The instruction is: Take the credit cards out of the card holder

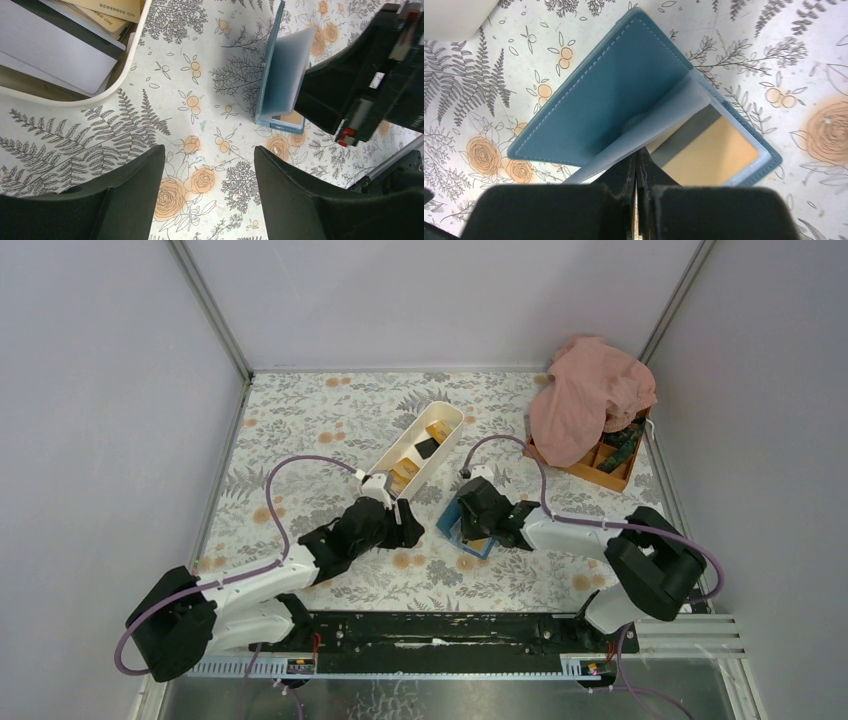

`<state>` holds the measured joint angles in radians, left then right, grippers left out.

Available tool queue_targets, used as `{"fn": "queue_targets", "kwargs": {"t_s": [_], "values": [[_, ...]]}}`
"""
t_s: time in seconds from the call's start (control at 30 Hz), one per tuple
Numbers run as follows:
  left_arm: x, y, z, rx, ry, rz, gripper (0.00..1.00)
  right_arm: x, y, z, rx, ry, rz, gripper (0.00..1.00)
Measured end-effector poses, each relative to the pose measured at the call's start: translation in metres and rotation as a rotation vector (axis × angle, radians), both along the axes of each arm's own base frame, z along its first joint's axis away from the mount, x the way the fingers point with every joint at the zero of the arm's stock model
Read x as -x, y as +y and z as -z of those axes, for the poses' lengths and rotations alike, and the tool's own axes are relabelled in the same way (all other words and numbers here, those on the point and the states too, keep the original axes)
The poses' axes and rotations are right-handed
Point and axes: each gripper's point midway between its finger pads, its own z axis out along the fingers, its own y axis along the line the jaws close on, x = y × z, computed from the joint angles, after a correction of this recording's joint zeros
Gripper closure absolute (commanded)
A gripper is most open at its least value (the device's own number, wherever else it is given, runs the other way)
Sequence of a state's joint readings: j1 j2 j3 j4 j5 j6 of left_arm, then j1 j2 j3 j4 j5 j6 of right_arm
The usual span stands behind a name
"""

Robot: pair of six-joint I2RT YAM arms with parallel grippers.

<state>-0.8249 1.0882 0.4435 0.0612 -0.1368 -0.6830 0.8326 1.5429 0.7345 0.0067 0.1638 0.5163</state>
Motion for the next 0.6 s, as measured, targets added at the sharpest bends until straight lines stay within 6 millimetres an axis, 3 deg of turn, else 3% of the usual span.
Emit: {"fn": "queue_targets", "kwargs": {"t_s": [0.27, 0.47, 0.6], "values": [[0.000, -0.011, -0.005, 0.023, 0.010, 0.036, 0.27, -0.010, -0.001, -0.017, 0.012, -0.050, 0.003, 1.00], [0.000, -0.012, -0.006, 0.028, 0.009, 0.040, 0.27, -0.028, 0.022, 0.009, 0.035, -0.020, -0.020, 1.00], [0.000, -0.013, -0.014, 0.045, -0.008, 0.042, 0.27, -0.032, 0.033, 0.009, -0.010, -0.030, -0.031, 1.00]]}}
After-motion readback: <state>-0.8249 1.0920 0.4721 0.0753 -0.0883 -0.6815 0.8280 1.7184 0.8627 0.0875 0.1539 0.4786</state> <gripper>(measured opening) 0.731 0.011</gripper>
